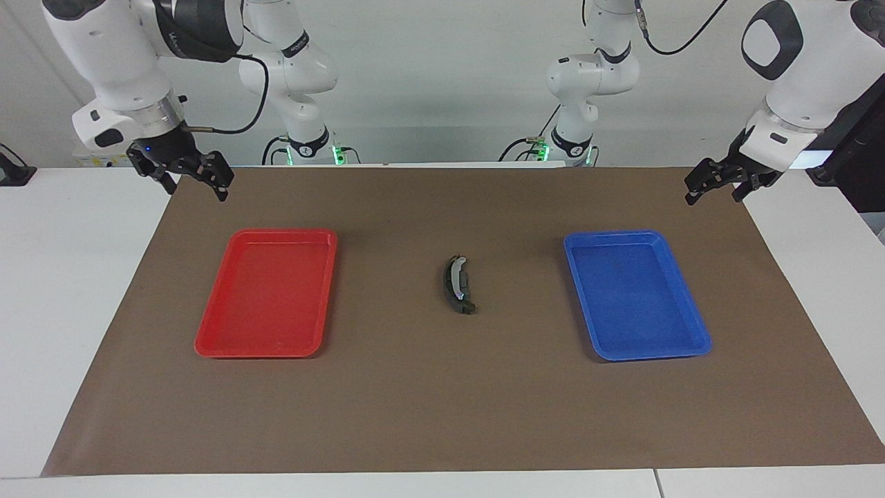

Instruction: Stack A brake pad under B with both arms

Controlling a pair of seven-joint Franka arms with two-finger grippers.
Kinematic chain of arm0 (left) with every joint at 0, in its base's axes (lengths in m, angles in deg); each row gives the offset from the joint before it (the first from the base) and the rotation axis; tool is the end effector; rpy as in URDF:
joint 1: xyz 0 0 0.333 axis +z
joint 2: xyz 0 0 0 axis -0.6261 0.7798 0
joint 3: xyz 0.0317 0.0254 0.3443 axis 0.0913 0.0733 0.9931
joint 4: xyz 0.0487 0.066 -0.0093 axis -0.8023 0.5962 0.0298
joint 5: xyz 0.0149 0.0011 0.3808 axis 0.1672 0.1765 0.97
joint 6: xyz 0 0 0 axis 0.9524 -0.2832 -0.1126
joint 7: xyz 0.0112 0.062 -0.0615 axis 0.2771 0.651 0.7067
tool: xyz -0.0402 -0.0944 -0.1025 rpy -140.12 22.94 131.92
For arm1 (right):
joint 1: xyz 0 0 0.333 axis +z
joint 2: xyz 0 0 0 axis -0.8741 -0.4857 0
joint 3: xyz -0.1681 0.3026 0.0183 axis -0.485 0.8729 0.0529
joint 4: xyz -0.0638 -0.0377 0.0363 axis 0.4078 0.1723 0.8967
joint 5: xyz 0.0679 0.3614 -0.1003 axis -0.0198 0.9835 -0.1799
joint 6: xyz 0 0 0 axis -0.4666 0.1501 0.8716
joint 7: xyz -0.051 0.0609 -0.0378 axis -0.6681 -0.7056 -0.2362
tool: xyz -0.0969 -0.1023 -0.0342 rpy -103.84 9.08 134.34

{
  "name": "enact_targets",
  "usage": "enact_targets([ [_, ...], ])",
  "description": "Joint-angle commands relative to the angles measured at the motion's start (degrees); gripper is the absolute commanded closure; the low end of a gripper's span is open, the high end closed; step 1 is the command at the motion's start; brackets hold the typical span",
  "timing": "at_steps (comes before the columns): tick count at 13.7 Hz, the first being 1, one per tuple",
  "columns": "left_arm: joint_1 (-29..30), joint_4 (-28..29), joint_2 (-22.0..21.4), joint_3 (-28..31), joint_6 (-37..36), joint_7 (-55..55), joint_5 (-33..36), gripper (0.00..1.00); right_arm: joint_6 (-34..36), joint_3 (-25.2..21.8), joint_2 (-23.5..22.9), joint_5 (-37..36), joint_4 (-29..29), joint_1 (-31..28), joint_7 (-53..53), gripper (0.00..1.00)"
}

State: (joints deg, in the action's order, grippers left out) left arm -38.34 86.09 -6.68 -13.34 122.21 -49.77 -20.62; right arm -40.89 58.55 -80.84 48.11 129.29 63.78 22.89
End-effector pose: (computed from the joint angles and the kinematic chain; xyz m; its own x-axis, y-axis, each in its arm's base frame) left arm 0.5381 0.0167 0.5885 0.9981 -0.0099 -0.0613 -0.0097 -0.9999 0.0035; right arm 0.5045 -0.0338 0.6070 0.9893 -0.1455 -0.0136 -0.1445 -0.9878 0.0578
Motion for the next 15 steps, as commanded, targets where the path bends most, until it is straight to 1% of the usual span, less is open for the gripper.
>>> enact_targets([
  [1,0.45,1.11,-1.27,-0.15,-0.42,-0.28,0.15,0.0,1.58,0.76,-2.95,0.7,-5.27,0.32,-1.08,0.01],
  [5,0.45,1.11,-1.27,-0.24,-0.42,-0.28,0.15,0.0,2.89,0.76,-3.41,1.23,-6.17,0.41,-1.08,0.01],
  [7,0.45,1.11,-1.27,-0.15,-0.51,-0.28,0.15,0.0,6.04,1.2,-3.93,1.49,-8.35,1.55,-0.73,0.01],
  [8,0.45,1.11,-1.19,-0.15,-0.42,-0.28,0.15,0.0,6.41,1.12,-4.2,3.06,-8.45,1.47,-0.56,0.01],
  [11,0.45,1.11,-1.19,-0.15,-0.51,-0.28,0.15,0.0,5.27,1.12,-2.63,3.43,-5.21,1.03,-0.38,0.01],
  [13,0.45,1.11,-1.19,-0.15,-0.42,-0.28,0.15,0.0,5.36,1.12,-2.44,3.69,-5.2,0.94,-0.47,0.01],
  [15,0.45,1.11,-1.27,-0.15,-0.51,-0.28,0.15,0.0,3.87,1.03,-2.62,3.52,-5.38,1.03,-1.17,0.01],
])
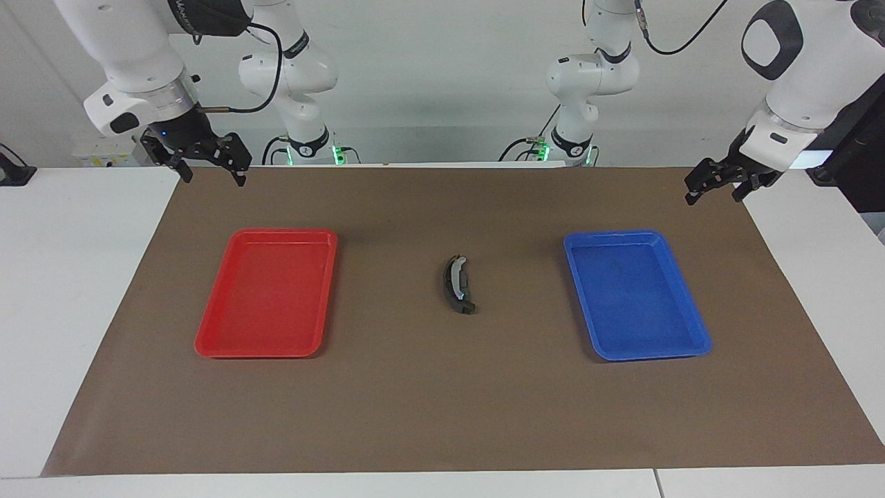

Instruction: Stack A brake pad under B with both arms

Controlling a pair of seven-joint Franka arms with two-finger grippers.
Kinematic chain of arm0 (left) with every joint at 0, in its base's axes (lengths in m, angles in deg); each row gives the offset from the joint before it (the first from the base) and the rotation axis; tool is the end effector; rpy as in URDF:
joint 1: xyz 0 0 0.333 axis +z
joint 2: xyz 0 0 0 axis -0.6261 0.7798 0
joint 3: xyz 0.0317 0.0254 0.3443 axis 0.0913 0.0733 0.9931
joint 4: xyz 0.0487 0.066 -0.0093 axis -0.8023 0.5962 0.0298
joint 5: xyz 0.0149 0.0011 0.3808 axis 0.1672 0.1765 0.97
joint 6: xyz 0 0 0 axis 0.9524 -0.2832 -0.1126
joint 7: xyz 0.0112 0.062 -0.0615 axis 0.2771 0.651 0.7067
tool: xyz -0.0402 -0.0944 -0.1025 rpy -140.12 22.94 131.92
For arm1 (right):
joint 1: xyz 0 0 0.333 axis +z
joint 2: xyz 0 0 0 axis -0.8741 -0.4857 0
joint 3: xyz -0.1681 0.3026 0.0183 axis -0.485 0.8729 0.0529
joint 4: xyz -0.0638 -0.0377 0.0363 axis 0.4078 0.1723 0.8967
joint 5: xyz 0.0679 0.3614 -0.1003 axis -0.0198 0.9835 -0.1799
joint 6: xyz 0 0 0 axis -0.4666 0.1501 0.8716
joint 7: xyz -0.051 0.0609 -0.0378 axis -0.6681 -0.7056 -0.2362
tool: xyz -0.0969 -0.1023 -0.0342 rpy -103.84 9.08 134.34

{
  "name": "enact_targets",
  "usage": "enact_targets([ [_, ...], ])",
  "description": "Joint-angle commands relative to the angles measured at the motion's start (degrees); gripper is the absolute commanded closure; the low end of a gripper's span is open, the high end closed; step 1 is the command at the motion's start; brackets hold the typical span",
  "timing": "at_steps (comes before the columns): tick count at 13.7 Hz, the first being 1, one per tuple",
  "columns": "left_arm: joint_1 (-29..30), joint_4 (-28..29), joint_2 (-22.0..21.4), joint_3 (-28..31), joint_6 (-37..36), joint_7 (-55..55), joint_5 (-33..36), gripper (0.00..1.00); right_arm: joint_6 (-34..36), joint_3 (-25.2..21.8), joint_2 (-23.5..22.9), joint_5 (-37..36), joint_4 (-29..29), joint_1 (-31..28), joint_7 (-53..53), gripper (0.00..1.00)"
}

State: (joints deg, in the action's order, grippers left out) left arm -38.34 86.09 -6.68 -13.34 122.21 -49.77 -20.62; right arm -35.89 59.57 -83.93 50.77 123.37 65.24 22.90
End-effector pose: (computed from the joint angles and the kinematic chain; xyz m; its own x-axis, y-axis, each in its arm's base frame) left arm 0.5381 0.0167 0.5885 0.9981 -0.0099 -0.0613 -0.0097 -0.9999 0.0035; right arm 0.5150 -0.0041 0.6194 0.9928 -0.1060 -0.0551 -0.1049 -0.9942 0.0215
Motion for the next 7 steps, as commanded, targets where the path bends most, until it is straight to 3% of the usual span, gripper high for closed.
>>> enact_targets([
  [1,0.45,1.11,-1.19,-0.24,-0.42,-0.28,0.15,0.0,-1.13,0.01,0.3,0.16,0.29,-0.26,-1.96,0.01],
  [7,0.45,1.11,-1.19,-0.15,-0.42,-0.28,0.15,0.0,-0.08,-0.34,0.56,0.16,0.64,-0.6,-2.32,0.01],
])
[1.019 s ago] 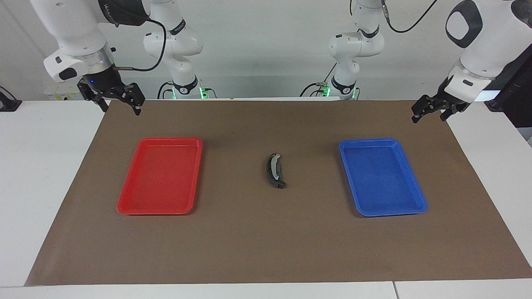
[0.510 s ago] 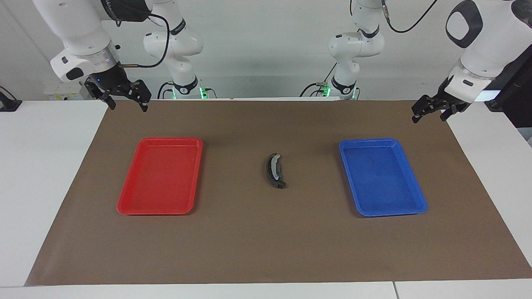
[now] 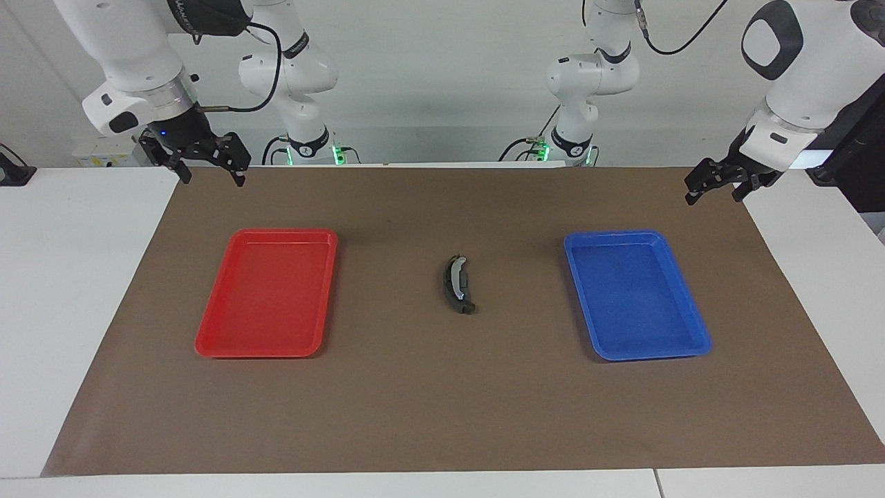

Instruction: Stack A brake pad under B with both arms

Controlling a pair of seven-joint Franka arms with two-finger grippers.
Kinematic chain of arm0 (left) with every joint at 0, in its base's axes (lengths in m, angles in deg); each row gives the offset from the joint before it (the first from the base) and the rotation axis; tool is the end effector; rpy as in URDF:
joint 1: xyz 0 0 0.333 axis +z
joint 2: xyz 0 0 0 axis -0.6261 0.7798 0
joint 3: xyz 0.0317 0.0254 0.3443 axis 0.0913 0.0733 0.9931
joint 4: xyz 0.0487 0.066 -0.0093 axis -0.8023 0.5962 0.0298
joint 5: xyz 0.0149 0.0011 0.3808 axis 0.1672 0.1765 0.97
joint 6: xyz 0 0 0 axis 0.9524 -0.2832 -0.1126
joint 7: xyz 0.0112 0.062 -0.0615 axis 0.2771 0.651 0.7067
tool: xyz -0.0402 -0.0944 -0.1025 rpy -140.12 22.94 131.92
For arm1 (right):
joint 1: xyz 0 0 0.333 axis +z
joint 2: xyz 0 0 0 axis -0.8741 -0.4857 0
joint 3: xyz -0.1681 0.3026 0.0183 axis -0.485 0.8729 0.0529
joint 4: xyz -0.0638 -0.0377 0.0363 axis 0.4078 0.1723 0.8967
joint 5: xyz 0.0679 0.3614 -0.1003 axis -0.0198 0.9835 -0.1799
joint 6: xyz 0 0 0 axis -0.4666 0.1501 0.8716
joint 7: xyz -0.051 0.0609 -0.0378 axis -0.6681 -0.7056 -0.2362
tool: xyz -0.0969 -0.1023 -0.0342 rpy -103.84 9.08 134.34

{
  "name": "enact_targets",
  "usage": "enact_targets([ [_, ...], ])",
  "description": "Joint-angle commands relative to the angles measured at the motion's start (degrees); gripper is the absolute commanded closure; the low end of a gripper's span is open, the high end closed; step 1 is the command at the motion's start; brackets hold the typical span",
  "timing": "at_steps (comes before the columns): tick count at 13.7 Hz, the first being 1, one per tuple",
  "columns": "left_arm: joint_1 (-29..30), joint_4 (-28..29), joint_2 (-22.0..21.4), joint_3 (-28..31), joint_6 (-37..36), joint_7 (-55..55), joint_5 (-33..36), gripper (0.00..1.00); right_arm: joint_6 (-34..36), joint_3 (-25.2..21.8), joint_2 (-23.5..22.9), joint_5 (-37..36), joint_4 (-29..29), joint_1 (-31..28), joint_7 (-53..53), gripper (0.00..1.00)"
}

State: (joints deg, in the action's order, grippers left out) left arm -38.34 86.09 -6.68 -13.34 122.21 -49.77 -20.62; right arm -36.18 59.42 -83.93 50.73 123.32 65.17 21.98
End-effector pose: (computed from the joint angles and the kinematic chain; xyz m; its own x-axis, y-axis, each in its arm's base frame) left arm 0.5381 0.0167 0.5885 0.9981 -0.0099 -0.0613 -0.0097 -0.9999 0.0035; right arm 0.5158 -0.0062 0.6202 0.9944 -0.0938 -0.0495 -0.0929 -0.9955 0.0207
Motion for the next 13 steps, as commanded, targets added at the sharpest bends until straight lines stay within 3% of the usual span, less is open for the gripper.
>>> enact_targets([
  [1,0.45,1.11,-1.27,-0.15,-0.42,-0.28,0.15,0.0,0.21,-0.19,0.56,0.2,0.69,-0.54,-1.4,0.01],
  [13,0.45,1.11,-1.19,-0.15,-0.51,-0.28,0.15,0.0,0.03,-0.28,0.65,-1.47,0.78,-0.45,-1.67,0.01],
])
